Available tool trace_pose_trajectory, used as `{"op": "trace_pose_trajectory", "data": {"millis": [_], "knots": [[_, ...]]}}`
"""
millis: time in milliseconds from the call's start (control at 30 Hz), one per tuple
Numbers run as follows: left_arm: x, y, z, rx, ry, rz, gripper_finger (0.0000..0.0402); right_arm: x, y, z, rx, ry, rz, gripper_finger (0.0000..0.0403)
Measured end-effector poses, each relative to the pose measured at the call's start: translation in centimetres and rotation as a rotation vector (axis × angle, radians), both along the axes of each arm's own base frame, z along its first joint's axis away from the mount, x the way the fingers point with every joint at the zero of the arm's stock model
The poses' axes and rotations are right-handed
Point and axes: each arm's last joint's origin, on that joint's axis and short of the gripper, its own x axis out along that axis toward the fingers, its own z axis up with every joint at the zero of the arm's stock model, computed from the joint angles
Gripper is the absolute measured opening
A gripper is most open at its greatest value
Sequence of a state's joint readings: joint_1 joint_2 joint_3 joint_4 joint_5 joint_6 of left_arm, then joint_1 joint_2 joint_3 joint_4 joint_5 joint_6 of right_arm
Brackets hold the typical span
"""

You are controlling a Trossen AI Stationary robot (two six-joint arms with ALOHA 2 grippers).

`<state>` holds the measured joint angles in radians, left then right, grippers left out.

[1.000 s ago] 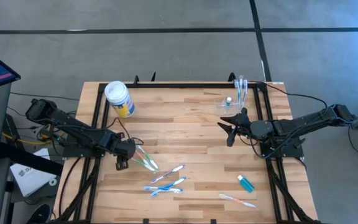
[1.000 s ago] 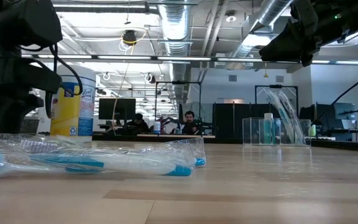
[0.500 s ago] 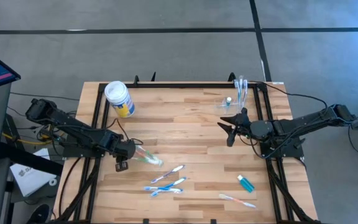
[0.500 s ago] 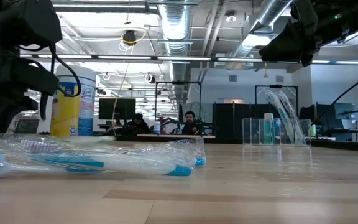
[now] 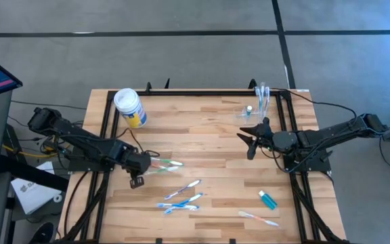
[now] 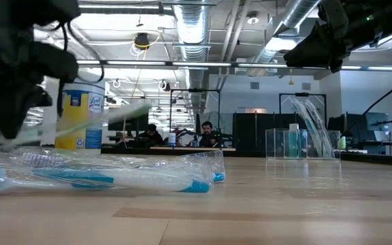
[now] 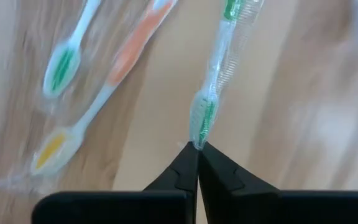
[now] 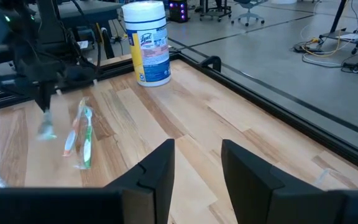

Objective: Pick & Place toothbrushing station
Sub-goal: Put the bottom green toothbrush into the left transparent organizer

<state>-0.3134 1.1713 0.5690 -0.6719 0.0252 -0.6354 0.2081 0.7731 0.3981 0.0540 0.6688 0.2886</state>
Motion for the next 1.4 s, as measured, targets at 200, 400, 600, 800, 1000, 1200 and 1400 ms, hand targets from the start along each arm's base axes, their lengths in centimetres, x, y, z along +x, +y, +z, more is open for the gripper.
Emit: {"op": "trace_pose_trajectory", "data": {"millis": [200, 400, 600, 800, 1000, 1200, 1400], "knots": [[1.3, -0.4, 2.1, -0.028, -0.072, 0.018, 0.0000, 0.3, 0.3, 0.1, 0.018, -0.010, 0.105, 0.0121], [2.0, -0.6, 3.5, -0.064, -0.111, 0.076, 0.0000, 1.9, 0.8, -0.1, -0.069, -0.012, 0.176, 0.0121], [2.3, -0.6, 4.1, -0.127, -0.110, 0.207, 0.0000, 4.4, 1.4, -0.2, -0.153, 0.089, 0.208, 0.0120], [2.8, -1.0, 4.5, -0.248, -0.119, 0.256, 0.0000, 7.1, 3.2, 0.5, -0.271, 0.158, 0.312, 0.0120], [3.6, -1.1, 5.1, -0.357, -0.180, 0.252, 0.0000, 9.1, 5.0, 0.7, -0.362, 0.207, 0.382, 0.0120], [4.4, 0.4, 5.3, -0.403, -0.218, 0.356, 0.0000, 10.9, 6.6, 1.2, -0.433, 0.229, 0.434, 0.0120], [5.3, 2.2, 5.4, -0.484, -0.231, 0.411, 0.0000, 12.4, 7.7, 0.9, -0.538, 0.284, 0.422, 0.0120]]}}
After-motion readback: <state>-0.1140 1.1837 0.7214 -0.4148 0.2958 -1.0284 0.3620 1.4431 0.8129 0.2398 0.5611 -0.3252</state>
